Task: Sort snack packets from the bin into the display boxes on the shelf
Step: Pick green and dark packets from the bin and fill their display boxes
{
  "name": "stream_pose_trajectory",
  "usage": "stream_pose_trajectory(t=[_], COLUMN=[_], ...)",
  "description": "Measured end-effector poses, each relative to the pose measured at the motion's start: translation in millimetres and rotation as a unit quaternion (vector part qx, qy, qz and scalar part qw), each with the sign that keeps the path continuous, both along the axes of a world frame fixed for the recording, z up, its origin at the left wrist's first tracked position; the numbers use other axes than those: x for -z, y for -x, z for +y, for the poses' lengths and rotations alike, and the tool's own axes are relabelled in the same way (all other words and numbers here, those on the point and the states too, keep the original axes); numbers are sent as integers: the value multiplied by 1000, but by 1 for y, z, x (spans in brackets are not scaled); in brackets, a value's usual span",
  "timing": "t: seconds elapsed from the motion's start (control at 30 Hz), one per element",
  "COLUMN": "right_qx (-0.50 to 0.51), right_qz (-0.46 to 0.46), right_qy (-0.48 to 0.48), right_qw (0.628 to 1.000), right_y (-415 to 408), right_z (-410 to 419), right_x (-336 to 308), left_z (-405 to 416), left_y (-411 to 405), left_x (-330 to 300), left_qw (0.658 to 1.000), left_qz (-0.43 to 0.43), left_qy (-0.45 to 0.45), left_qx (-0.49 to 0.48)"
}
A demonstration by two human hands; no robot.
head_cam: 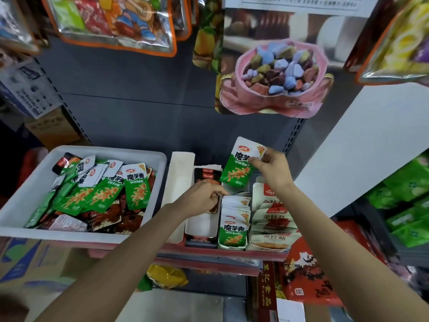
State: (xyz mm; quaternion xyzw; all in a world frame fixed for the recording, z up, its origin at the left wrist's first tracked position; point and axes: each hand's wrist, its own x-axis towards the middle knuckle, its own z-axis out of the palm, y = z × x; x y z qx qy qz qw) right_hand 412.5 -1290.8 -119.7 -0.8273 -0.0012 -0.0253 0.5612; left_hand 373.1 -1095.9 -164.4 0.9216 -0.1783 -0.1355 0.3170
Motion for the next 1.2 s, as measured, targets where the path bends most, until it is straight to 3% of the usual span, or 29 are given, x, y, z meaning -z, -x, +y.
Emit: stream_pose_trajectory(t=[0.23, 0.33, 0.63, 0.83, 1.03, 1.2], right_qx=[-34, -86, -138, -112, -169, -285], right_qz=[35, 33, 72, -37, -151, -56], right_qy=[112, 233, 401, 495, 444, 286], right_qw=[992, 968, 903, 861, 867, 913], right_y=[-1, 0, -1, 9, 27, 42], right_z=[-5, -2, 11, 27, 103, 200], right_x=[2, 4, 17, 19, 17, 34], left_z=[1, -2, -8, 19, 92, 176], left_y=[-2, -5, -2, 9, 23, 32], left_x=[4, 2, -7, -6, -2, 21], left_qw=[999, 997, 990, 975, 946, 938], left_qz=[7, 11, 10, -24, -97, -107], left_qy=[21, 27, 63, 120, 102, -51], left_qx=[-26, -67, -126, -188, -292, -327])
